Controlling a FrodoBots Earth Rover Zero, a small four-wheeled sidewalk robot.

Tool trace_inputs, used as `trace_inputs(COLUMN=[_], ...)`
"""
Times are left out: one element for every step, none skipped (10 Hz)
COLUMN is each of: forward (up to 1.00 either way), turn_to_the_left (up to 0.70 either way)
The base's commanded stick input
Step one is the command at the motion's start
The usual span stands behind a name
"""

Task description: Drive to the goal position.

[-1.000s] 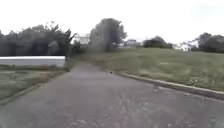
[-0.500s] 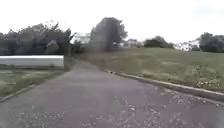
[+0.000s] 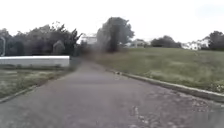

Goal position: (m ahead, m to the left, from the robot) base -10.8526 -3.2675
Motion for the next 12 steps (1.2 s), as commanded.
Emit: trace_inputs(forward=[0.00,0.00,0.00,0.00,0.00,0.00,0.00,0.00,0.00,0.00,0.00,0.00], turn_to_the_left=[0.45,0.45,0.45,0.45,0.45,0.45,0.45,0.45,0.45,0.45,0.45,0.45])
